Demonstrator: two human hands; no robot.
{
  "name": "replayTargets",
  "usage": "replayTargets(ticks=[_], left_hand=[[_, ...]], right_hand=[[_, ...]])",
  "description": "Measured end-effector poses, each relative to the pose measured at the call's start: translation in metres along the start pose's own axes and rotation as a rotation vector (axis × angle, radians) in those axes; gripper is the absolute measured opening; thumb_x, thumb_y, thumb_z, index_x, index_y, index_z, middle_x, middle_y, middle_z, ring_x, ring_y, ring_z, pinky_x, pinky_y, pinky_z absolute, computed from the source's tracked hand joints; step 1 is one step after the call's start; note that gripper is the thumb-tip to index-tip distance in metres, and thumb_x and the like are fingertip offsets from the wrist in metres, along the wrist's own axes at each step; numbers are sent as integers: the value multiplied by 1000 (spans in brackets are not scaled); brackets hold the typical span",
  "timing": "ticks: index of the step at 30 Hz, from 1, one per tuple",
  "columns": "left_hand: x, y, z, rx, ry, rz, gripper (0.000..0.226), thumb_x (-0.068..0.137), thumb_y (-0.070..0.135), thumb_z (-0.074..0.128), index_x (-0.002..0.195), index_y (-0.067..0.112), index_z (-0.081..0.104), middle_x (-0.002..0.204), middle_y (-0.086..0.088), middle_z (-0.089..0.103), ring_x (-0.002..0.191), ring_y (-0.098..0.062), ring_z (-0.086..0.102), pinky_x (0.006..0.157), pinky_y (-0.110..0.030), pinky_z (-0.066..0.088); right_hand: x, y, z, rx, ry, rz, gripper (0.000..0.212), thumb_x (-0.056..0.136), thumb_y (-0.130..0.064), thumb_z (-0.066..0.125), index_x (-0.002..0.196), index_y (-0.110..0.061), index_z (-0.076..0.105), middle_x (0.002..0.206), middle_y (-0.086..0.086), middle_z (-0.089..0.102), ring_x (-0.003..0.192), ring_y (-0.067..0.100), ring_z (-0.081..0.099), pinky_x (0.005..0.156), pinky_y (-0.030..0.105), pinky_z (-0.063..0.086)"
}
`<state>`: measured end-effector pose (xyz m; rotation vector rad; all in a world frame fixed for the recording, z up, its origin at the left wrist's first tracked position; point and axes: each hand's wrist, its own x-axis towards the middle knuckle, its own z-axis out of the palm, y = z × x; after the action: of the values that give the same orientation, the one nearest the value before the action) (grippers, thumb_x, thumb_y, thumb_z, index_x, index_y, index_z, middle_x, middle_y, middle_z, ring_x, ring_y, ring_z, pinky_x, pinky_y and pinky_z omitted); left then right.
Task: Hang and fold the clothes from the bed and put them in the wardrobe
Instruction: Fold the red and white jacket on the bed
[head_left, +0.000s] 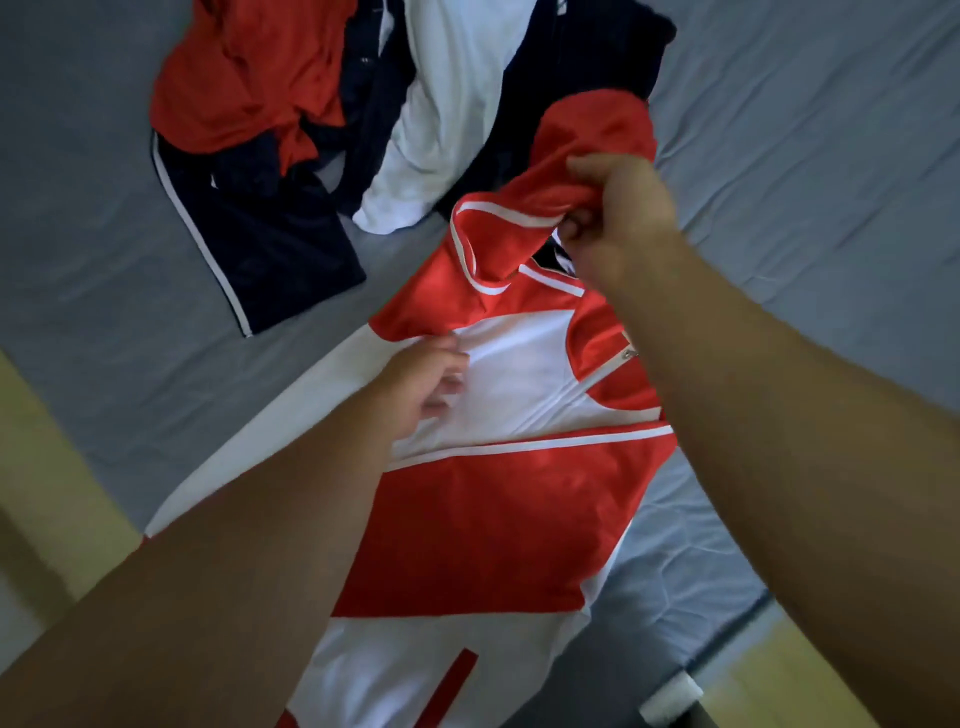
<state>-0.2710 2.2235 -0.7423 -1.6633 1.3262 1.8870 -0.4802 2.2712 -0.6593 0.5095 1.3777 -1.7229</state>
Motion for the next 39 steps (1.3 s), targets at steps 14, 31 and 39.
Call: replayTargets(ticks=[14,31,39], left_hand=[[-57,-66,-66,30,149,-130,51,83,67,66,103,21,72,98,-1,76,92,-22,73,81,-36,57],[-107,-162,-80,-621,23,-151,50,95,52,60,122,11,71,116,-11,74,107,-26,71,92,-40,56],[-111,-178,-93,-480,-228,-209,66,90,69,52,124,15,69,124,-12,70,111,-30,69,94,-48,54]], right_hand=[[-145,202,-119,-1290,-43,-215,42,79,-12,65,120,-21,60,134,6,46,117,28,53,102,39,45],[-206,298,-65,-1157,-424,-345,62,77,-8,66,137,-15,56,127,2,59,118,12,52,100,7,32],[-235,312,-73,-952,-221,-95,64,84,2,61,139,-30,56,116,-13,67,101,2,64,92,19,52]])
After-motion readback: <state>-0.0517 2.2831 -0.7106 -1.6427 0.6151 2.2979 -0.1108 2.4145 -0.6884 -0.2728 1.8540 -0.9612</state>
